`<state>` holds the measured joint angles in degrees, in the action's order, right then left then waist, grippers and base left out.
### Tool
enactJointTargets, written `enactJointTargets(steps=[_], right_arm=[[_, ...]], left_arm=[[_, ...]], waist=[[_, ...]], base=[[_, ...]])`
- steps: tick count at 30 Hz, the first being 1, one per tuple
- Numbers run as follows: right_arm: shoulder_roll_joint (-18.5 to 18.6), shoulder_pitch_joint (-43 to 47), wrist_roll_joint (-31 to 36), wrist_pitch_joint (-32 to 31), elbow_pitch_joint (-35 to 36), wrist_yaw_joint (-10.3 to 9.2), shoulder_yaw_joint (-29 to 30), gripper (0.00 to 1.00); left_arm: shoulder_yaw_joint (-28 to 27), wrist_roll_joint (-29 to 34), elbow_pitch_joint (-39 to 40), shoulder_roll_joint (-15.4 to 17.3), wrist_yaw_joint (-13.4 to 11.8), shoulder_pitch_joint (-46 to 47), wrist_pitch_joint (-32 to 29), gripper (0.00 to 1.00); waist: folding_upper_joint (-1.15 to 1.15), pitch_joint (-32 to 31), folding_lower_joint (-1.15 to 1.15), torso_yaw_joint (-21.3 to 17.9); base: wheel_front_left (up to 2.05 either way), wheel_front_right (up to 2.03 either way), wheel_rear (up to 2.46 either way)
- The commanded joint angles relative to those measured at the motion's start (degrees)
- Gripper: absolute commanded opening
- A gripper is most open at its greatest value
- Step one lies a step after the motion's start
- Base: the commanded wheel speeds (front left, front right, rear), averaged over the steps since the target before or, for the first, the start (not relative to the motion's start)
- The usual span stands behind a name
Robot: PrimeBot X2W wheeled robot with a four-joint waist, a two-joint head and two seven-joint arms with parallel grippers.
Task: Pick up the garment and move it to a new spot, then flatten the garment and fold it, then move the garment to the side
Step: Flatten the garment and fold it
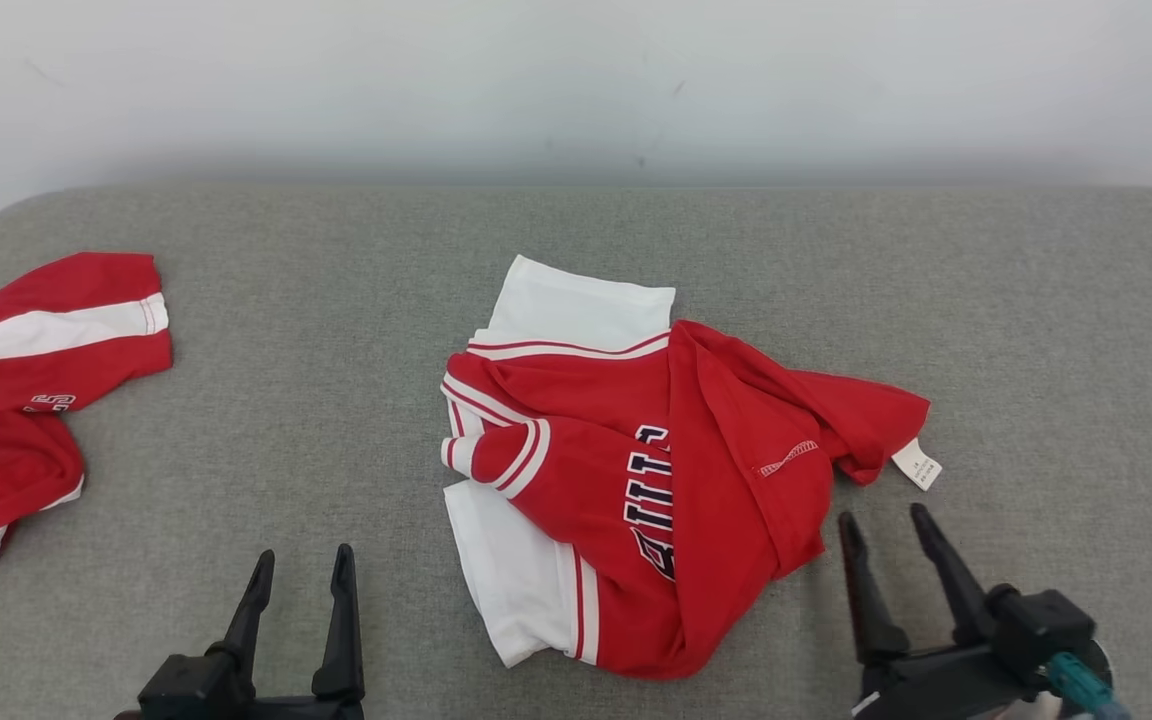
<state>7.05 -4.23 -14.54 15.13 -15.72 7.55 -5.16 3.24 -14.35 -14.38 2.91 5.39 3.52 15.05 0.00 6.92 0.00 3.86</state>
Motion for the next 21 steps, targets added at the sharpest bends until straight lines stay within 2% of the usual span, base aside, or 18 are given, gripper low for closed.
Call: enactJointTargets(steps=[1,7,17,19,20,21], right_arm=[[-0.08,-0.80,0.72,0.07,-0.13,-0.13,-1.32,1.00],[1.45,-5.96,3.51,0.07,-5.40,-0.13,-7.42,1.00],[2.84,-13.38,7.57,0.06,-18.53,-0.13,-8.90,1.00],[2.58,-15.02,8.20,0.06,-21.07,-0.13,-8.63,0.82],[2.45,-15.67,8.54,0.07,-22.09,-0.13,-8.68,0.45],[2.49,-16.10,8.82,0.06,-23.01,-0.13,-8.68,0.00]], left_arm=[[-0.05,0.19,-0.05,-0.04,0.05,-0.10,0.15,1.00],[0.60,-0.48,-0.37,-0.04,0.15,-0.06,0.14,1.00],[1.74,-1.30,-0.82,-0.04,-0.03,0.06,0.14,1.00],[1.86,-1.25,-0.72,-0.05,-0.10,-0.08,0.14,1.00],[1.84,-1.28,-0.67,-0.05,-0.10,-0.19,0.14,1.00],[1.87,-1.35,-0.67,-0.05,-0.11,-0.26,0.14,1.00]], waist=[[0.00,-0.04,0.00,0.45],[0.00,-0.19,0.00,2.05],[0.00,-0.12,0.00,5.09],[0.00,-0.05,0.00,5.48],[0.00,-0.02,0.00,5.60],[0.00,0.02,0.00,5.71]], base=[[0.00,0.00,0.00],[0.00,0.00,0.00],[0.00,0.00,0.00],[0.00,0.00,0.00],[0.00,0.00,0.00],[0.00,0.00,0.00]])
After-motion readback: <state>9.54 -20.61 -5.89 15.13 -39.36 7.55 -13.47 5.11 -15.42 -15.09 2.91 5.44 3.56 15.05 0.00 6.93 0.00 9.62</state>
